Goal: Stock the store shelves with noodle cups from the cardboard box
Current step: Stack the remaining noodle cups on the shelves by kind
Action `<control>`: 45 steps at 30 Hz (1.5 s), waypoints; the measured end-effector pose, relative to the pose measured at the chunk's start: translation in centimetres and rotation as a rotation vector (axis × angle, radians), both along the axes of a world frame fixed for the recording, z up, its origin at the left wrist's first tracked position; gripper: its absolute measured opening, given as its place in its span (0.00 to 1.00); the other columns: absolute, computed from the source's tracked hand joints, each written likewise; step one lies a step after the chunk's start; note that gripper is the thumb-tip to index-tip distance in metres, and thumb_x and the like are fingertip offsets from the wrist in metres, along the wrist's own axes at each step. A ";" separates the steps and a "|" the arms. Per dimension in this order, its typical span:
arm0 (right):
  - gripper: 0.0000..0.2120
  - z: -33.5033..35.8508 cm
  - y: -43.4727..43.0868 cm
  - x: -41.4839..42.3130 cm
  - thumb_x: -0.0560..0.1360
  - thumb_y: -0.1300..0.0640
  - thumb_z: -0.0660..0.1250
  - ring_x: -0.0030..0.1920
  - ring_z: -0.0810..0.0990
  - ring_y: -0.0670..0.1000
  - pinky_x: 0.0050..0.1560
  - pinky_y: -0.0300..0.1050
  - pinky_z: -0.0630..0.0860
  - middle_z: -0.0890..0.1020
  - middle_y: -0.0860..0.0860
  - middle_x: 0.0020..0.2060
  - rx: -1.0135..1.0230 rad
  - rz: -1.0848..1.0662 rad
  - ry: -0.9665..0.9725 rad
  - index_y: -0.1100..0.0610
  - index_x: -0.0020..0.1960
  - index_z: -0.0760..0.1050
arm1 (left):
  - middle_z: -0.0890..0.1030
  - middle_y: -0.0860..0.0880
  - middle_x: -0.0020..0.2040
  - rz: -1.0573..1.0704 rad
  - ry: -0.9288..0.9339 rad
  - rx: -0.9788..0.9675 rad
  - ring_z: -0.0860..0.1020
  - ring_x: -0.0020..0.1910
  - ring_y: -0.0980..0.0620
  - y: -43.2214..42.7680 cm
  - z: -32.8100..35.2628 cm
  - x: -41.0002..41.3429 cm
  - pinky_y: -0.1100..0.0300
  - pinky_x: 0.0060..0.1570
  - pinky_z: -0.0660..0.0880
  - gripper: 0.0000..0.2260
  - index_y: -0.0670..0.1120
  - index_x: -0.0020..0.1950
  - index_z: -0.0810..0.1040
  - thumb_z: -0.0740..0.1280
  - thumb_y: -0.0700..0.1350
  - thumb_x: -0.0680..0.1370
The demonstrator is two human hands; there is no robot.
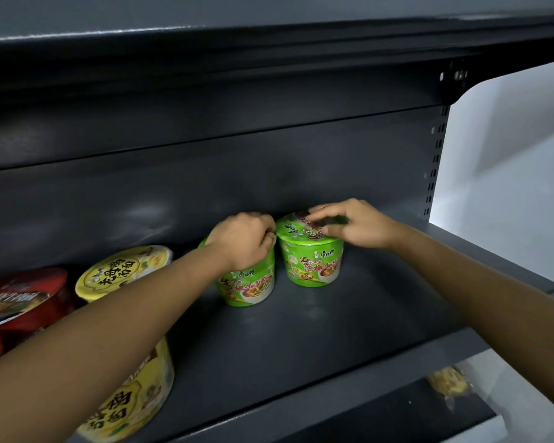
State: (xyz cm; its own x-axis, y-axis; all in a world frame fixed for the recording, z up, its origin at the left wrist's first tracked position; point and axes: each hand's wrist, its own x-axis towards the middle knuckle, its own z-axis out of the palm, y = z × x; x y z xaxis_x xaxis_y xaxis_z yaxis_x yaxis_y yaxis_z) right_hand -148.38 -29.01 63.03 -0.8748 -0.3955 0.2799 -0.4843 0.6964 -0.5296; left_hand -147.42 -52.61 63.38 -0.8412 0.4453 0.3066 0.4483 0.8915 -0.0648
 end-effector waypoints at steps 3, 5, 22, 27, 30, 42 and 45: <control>0.15 0.3 -1.0 0.5 0.75 0.59 0.68 0.66 0.72 0.45 0.64 0.33 0.61 0.76 0.46 0.64 0.029 -0.014 0.050 0.50 0.60 0.79 | 0.80 0.47 0.57 0.017 0.002 0.003 0.77 0.54 0.43 -0.7 0.5 0.9 0.50 0.52 0.75 0.11 0.50 0.57 0.75 0.59 0.50 0.78; 0.13 0.6 -1.9 1.1 0.75 0.57 0.68 0.65 0.73 0.45 0.64 0.33 0.63 0.78 0.46 0.63 0.022 -0.014 0.089 0.50 0.59 0.80 | 0.80 0.47 0.57 0.028 0.007 0.004 0.77 0.55 0.42 -1.3 0.9 1.5 0.51 0.52 0.75 0.12 0.51 0.58 0.76 0.59 0.49 0.78; 0.08 5.1 -15.5 9.0 0.76 0.55 0.68 0.39 0.78 0.35 0.40 0.21 0.67 0.83 0.38 0.39 -0.145 0.190 0.229 0.50 0.53 0.82 | 0.84 0.50 0.47 0.118 0.140 0.237 0.80 0.50 0.45 -10.3 4.7 11.3 0.52 0.50 0.76 0.10 0.52 0.54 0.80 0.62 0.51 0.77; 0.09 6.3 -21.6 12.2 0.75 0.54 0.68 0.44 0.75 0.32 0.43 0.19 0.63 0.82 0.39 0.42 -0.116 0.264 0.247 0.50 0.54 0.82 | 0.84 0.51 0.45 0.214 0.153 0.277 0.81 0.49 0.47 -15.6 5.2 15.9 0.52 0.50 0.76 0.11 0.53 0.54 0.80 0.62 0.52 0.77; 0.09 6.6 -25.0 14.5 0.76 0.54 0.67 0.42 0.77 0.34 0.43 0.18 0.64 0.80 0.38 0.41 -0.107 0.300 0.239 0.50 0.54 0.82 | 0.84 0.49 0.46 0.269 0.157 0.263 0.80 0.48 0.46 -18.3 5.2 18.9 0.52 0.49 0.77 0.10 0.51 0.55 0.80 0.62 0.50 0.78; 0.10 4.0 -40.5 27.2 0.75 0.55 0.68 0.51 0.78 0.40 0.53 0.32 0.69 0.83 0.45 0.52 -0.060 0.537 0.142 0.51 0.56 0.82 | 0.83 0.43 0.49 0.508 0.121 0.164 0.79 0.50 0.40 -32.0 2.5 34.9 0.54 0.45 0.73 0.13 0.49 0.59 0.80 0.62 0.49 0.78; 0.10 2.9 -43.7 30.1 0.76 0.56 0.68 0.52 0.79 0.43 0.58 0.39 0.73 0.83 0.46 0.52 -0.044 0.610 0.095 0.52 0.56 0.82 | 0.83 0.44 0.50 0.549 0.064 0.169 0.79 0.50 0.41 -35.1 1.2 38.5 0.52 0.46 0.75 0.13 0.49 0.58 0.80 0.61 0.50 0.78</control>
